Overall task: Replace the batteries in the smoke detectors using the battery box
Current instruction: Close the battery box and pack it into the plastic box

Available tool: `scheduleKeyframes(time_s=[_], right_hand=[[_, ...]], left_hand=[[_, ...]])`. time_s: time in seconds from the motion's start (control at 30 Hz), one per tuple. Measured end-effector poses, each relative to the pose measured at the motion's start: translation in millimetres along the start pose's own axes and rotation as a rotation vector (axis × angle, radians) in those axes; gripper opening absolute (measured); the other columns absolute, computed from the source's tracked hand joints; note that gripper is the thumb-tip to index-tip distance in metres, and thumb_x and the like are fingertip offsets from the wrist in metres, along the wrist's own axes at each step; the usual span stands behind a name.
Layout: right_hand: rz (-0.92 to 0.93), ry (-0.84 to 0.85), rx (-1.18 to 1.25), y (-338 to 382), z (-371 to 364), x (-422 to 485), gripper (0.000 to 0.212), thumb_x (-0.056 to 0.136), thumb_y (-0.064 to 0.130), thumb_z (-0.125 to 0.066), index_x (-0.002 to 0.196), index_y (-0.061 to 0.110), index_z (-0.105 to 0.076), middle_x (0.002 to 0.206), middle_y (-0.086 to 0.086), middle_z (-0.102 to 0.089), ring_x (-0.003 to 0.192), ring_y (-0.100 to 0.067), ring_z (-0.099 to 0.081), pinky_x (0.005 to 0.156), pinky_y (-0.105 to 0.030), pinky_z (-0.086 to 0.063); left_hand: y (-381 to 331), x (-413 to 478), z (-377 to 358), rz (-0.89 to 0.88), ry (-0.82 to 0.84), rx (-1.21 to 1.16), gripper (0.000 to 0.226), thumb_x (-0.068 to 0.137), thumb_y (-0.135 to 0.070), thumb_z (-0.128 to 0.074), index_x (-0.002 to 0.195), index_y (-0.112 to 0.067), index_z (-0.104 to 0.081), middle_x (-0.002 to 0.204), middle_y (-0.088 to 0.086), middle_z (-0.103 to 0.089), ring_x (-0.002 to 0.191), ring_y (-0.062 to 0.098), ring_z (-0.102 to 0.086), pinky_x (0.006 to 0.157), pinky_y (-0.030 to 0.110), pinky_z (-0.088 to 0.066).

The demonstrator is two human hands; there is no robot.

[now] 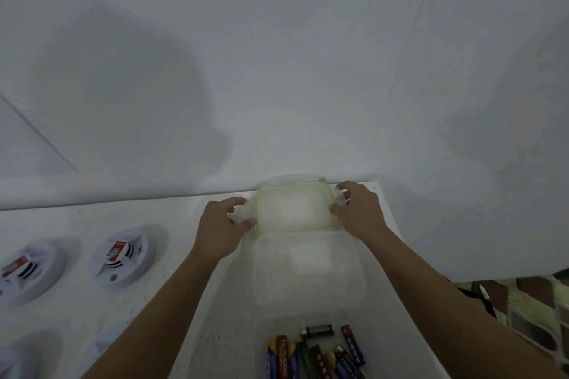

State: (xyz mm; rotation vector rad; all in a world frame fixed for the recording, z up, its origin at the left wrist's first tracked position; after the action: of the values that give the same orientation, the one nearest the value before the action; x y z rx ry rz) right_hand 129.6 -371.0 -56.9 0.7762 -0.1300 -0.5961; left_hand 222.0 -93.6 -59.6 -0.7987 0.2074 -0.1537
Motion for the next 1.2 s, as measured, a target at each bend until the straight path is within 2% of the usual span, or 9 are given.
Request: scheduleKeyframes(time_s=[0.27, 0.43, 0.57, 0.7, 0.83, 0.9, 1.03, 1.13, 1.2], right_hand=[[0.105, -0.140, 0.187, 22.9, 22.6, -18.6, 0.038, 0.084, 0.005, -0.071, 0.118, 0.014, -0.061, 0.095, -0.001, -0.066, 0.077, -0.017, -0.062, 0.063, -0.022, -0.045], [0.248, -0.234, 0.412, 45.7, 47.5, -43.8, 0.040, 0.085, 0.004, -0.072, 0.121, 0.019, -0.063, 0.095, 0.004, -0.066, 0.084, -0.007, -0.063, 0.069, -0.008, -0.047], [0.370, -0.250, 0.557, 66.9, 70.1, -75.9, 0.031, 0.087, 0.005, -0.072, 0.114, 0.020, -0.065, 0.105, 0.002, -0.069, 0.091, -0.011, -0.065, 0.074, -0.014, -0.051], [0.421, -0.216, 0.631, 75.6, 88.0, -113.3, 0.025, 0.088, 0.009, -0.074, 0.109, 0.019, -0.067, 0.098, 0.007, -0.071, 0.088, -0.011, -0.067, 0.077, -0.017, -0.053], [0.419, -0.163, 0.544, 66.4, 89.7, -143.6, 0.016, 0.091, 0.020, -0.073, 0.104, 0.027, -0.068, 0.098, 0.009, -0.070, 0.084, -0.006, -0.064, 0.072, -0.014, -0.048], [0.438, -0.170, 0.465, 62.8, 87.7, -159.4, 0.013, 0.093, 0.027, -0.071, 0.103, 0.033, -0.064, 0.095, 0.011, -0.065, 0.078, -0.006, -0.057, 0.066, -0.013, -0.044], [0.409, -0.147, 0.503, 53.6, 84.7, -184.5, 0.008, 0.096, 0.029, -0.066, 0.103, 0.028, -0.066, 0.089, 0.007, -0.061, 0.055, -0.006, -0.053, 0.058, -0.016, -0.046], [0.362, -0.088, 0.693, 44.1, 82.3, -198.9, 0.008, 0.096, 0.016, -0.066, 0.102, 0.017, -0.071, 0.095, 0.002, -0.067, 0.071, -0.016, -0.072, 0.066, -0.024, -0.055], [0.309, -0.065, 0.828, 30.4, 81.7, -204.6, 0.014, 0.095, 0.002, -0.063, 0.098, 0.008, -0.076, 0.101, -0.003, -0.072, 0.086, -0.022, -0.074, 0.076, -0.027, -0.057]], left_hand=[[-21.1, -14.5, 19.3, -0.054, -0.078, -0.229, 0.022, 0.088, -0.011, -0.074, 0.107, -0.019, -0.066, 0.101, -0.003, -0.073, 0.082, 0.008, -0.070, 0.060, 0.011, -0.044], [-45.3, -33.4, 56.6, -0.179, -0.190, -0.349, 0.026, 0.086, -0.001, -0.073, 0.101, -0.022, -0.066, 0.090, -0.009, -0.074, 0.079, 0.017, -0.073, 0.071, 0.032, -0.058], [-72.0, -61.9, 90.3, -0.320, -0.243, -0.399, 0.029, 0.088, -0.001, -0.071, 0.102, -0.027, -0.069, 0.095, -0.011, -0.073, 0.083, 0.019, -0.071, 0.076, 0.032, -0.059], [-74.5, -101.0, 108.9, -0.349, -0.237, -0.497, 0.025, 0.091, -0.011, -0.071, 0.091, -0.036, -0.074, 0.088, -0.012, -0.075, 0.075, 0.014, -0.068, 0.073, 0.032, -0.056], [-56.5, -136.7, 109.2, -0.330, -0.182, -0.376, 0.014, 0.092, -0.024, -0.068, 0.101, -0.032, -0.072, 0.086, 0.000, -0.070, 0.056, 0.011, -0.062, 0.055, 0.026, -0.051], [-44.3, -151.4, 103.5, -0.285, -0.130, -0.390, 0.013, 0.094, -0.022, -0.064, 0.105, -0.026, -0.070, 0.086, 0.004, -0.071, 0.054, 0.018, -0.066, 0.053, 0.027, -0.053], [-28.8, -182.8, 89.9, -0.238, -0.009, -0.639, 0.018, 0.095, -0.012, -0.061, 0.108, -0.012, -0.073, 0.095, 0.004, -0.078, 0.085, 0.029, -0.076, 0.076, 0.031, -0.063], [-21.8, -199.6, 82.2, -0.225, 0.068, -0.660, 0.018, 0.093, -0.006, -0.065, 0.107, -0.006, -0.076, 0.106, -0.005, -0.077, 0.099, 0.010, -0.073, 0.082, 0.015, -0.056], [-12.9, -203.2, 76.5, -0.161, 0.123, -0.740, 0.023, 0.094, 0.002, -0.059, 0.102, -0.008, -0.079, 0.108, 0.000, -0.077, 0.107, 0.010, -0.070, 0.093, 0.022, -0.054]])
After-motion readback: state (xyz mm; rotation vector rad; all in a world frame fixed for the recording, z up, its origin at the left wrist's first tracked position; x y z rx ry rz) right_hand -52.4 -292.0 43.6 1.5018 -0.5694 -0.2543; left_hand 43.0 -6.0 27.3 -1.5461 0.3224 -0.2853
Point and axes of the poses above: each hand's wrist, its own x-axis towards the middle knuckle, its own z-axis out of the back of the hand, y = z × x, the point moved 8 cm from there along x, towards the middle knuckle
